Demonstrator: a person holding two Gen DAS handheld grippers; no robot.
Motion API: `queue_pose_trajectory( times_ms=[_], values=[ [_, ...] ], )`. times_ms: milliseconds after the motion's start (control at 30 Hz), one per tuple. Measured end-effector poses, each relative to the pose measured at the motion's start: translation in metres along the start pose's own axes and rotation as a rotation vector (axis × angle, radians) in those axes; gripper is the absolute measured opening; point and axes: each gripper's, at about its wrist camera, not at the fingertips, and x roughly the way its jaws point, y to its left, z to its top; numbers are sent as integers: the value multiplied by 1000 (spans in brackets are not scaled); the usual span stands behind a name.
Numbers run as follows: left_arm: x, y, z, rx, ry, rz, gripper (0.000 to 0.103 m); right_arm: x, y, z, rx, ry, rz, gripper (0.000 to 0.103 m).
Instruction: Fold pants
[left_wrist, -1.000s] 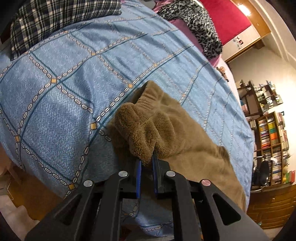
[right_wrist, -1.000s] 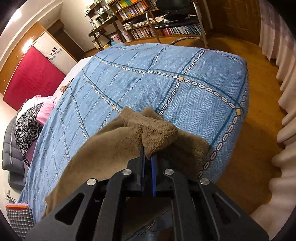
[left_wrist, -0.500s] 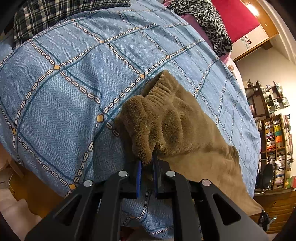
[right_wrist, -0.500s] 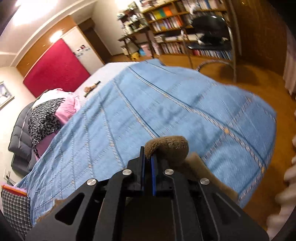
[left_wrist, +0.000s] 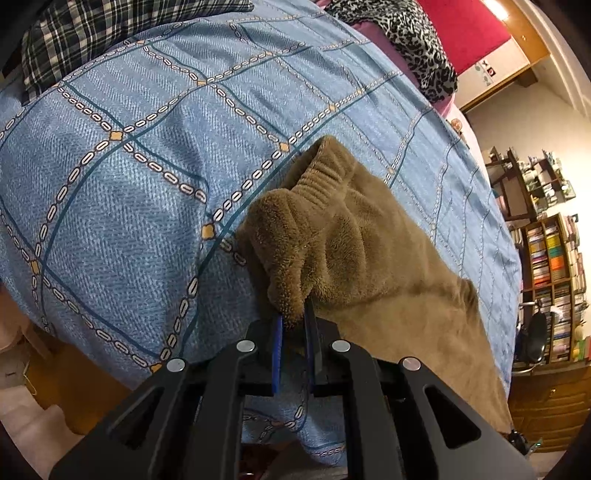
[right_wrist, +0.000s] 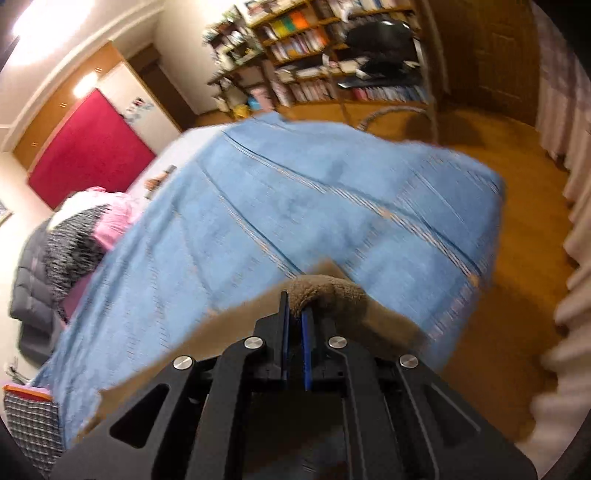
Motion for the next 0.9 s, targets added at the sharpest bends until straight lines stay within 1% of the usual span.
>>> queue_pose_trajectory(
  times_ms=[133,233,300,367,433,500,533,567,600,667,700,767,867,900],
  values=[
    [2,2,-1,4,6,10,9,25,-21,-27,11,46,-56,5],
    [6,2,-2,16,8,31,9,35,-29,-36,24,52,-53,5],
    [11,3,-1,17,16,45,9,35,-29,-39,4,44,-52,5],
    [18,4,-1,20,26,61,13,35,-29,-42,-24,48,-50,8],
    [25,4,-3,36,41,88,14,33,-31,-43,-30,57,-30,14],
    [26,2,-7,56,33,138,27,28,-36,-44,-4,71,9,20],
    [24,0,-9,74,21,176,39,26,-39,-45,6,75,21,21],
    [22,-1,-11,90,9,203,46,23,-41,-46,11,77,26,22],
    [18,-3,-12,107,-2,227,47,19,-43,-48,11,77,21,23],
    [12,-4,-14,119,-14,251,53,13,-47,-49,11,63,-15,40],
    [8,-4,-15,121,-24,261,54,9,-51,-50,18,44,-41,47],
    [0,-5,-15,126,-39,283,58,3,-56,-49,26,16,-82,48],
    [-8,-7,-18,142,-71,355,58,-4,-53,-40,-2,-31,-65,48],
    [-11,-7,-20,143,-83,382,58,-3,-48,-34,-17,-47,-47,48]
  ],
)
